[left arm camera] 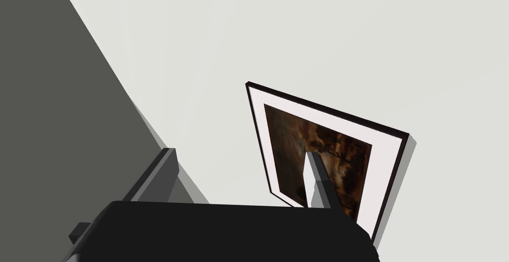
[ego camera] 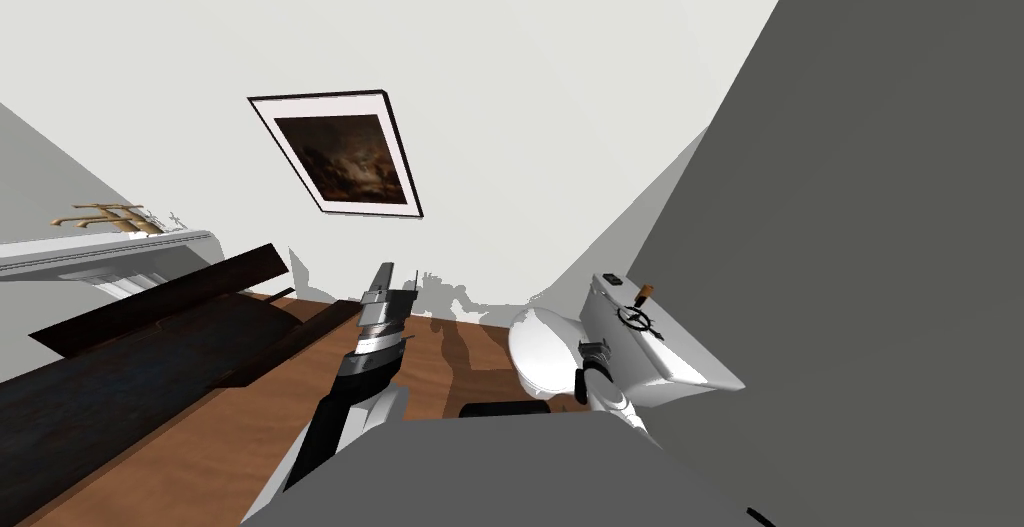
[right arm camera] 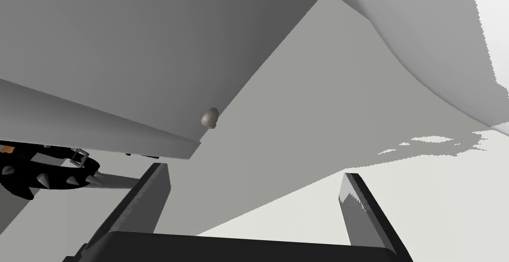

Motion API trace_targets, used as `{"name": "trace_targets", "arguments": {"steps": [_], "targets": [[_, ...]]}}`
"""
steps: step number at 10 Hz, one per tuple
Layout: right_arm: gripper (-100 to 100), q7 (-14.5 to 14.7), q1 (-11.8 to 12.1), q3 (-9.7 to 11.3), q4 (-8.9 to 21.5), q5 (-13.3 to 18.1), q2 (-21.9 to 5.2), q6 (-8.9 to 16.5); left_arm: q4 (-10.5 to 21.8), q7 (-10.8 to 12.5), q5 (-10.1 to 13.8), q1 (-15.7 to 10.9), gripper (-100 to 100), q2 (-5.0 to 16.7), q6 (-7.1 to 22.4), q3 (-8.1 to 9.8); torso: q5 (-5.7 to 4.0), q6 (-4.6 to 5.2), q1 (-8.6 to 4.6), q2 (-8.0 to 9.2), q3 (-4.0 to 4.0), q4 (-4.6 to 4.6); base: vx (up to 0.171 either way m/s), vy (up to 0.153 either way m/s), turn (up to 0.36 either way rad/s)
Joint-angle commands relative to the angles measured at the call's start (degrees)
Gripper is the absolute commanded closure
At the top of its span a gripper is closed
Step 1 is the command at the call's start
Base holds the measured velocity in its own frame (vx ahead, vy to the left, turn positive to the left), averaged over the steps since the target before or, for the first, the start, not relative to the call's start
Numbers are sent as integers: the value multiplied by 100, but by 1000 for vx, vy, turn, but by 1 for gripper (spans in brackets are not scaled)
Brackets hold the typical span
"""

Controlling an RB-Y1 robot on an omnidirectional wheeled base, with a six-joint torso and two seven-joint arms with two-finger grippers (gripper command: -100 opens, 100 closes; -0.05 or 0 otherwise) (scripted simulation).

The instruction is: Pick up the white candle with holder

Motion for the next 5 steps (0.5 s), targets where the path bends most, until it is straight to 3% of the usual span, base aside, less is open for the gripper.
{"name": "trace_targets", "arguments": {"steps": [1,2,5], "targets": [[-100,32,-104,53,279,206,-17,223,0,0,0,0,0,0,0,0,0,0,0,0,0,0,16,10,3],[-100,100,-264,153,487,451,-72,421,0,0,0,0,0,0,0,0,0,1,-1,2,1,0,14,9,0],[-100,166,-421,250,857,755,-125,789,0,0,0,0,0,0,0,0,-1,1,-3,3,1,0,14,5,0]]}}
